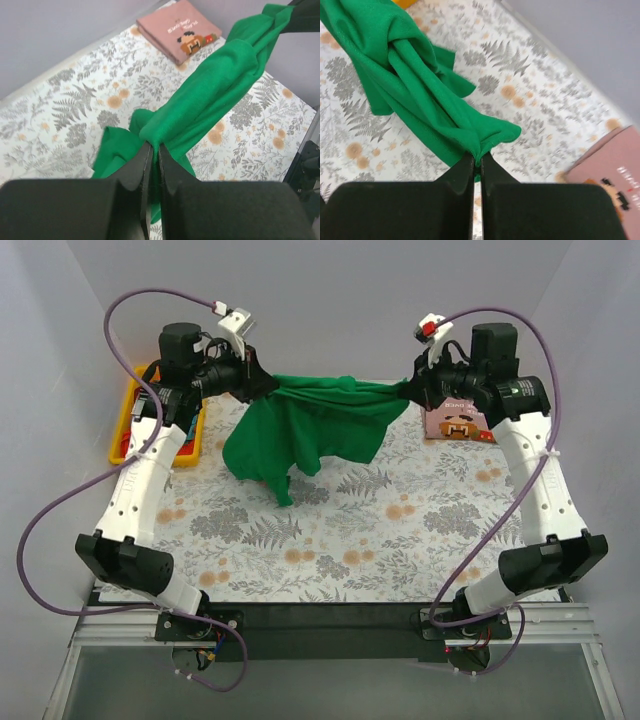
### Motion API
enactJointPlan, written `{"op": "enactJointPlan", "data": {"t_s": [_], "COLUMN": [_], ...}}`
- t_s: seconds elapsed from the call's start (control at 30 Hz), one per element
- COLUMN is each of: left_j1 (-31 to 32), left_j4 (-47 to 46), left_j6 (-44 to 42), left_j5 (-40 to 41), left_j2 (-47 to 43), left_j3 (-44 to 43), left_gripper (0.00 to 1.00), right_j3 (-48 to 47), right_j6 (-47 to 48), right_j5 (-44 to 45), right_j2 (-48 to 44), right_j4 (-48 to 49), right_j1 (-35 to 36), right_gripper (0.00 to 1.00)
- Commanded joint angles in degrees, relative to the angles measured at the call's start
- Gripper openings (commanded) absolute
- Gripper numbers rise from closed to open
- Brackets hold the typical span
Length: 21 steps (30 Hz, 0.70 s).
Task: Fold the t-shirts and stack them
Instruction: Flatten the tshirt out
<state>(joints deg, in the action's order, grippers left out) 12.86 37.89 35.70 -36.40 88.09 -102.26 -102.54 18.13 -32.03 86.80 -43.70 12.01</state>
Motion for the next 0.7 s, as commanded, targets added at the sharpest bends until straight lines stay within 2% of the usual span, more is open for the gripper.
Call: {"op": "enactJointPlan", "data": {"t_s": [0.0, 0.07, 0.13, 0.27, 0.37, 0.53, 0.57, 0.67], "left_j1": [-2.14, -2.14, -2.05, -0.91, -0.12, 4.44, 5.67, 12.08], "left_j4": [2.09, 6.64, 8.95, 15.97, 15.56, 17.83, 18.36, 18.53], "left_j6": [-3.09, -5.46, -8.61, -15.2, -15.67, -19.87, -20.93, -21.47], "left_j5": [1.44, -3.31, -7.6, -9.56, -9.04, -7.37, -7.28, -9.28], "left_j2": [-3.28, -3.71, -5.21, -9.33, -11.18, -12.59, -14.42, -19.34], "left_j3": [-8.72, -9.98, -6.22, 3.01, 10.31, 22.87, 28.46, 38.05], "left_gripper": [0.0, 0.0, 0.0, 0.0, 0.0, 0.04, 0.08, 0.14], "right_j3": [-7.05, -4.71, -0.93, 11.03, 17.1, 23.15, 24.74, 32.91], "right_j6": [4.8, 7.0, 9.89, 14.56, 16.06, 15.79, 16.84, 20.44], "right_j5": [7.33, 8.64, 10.4, 15.41, 15.77, 14.02, 12.97, 12.96], "right_j2": [-3.39, -5.76, -9.0, -14.02, -16.23, -16.66, -17.02, -19.82], "right_j4": [-2.35, -2.7, -2.7, -2.79, -2.62, -3.75, -4.45, -6.65], "right_j1": [-2.69, -2.69, -2.69, -2.69, -2.87, -2.87, -2.87, -2.87], "right_gripper": [0.01, 0.01, 0.01, 0.01, 0.01, 0.01, 0.01, 0.01]}}
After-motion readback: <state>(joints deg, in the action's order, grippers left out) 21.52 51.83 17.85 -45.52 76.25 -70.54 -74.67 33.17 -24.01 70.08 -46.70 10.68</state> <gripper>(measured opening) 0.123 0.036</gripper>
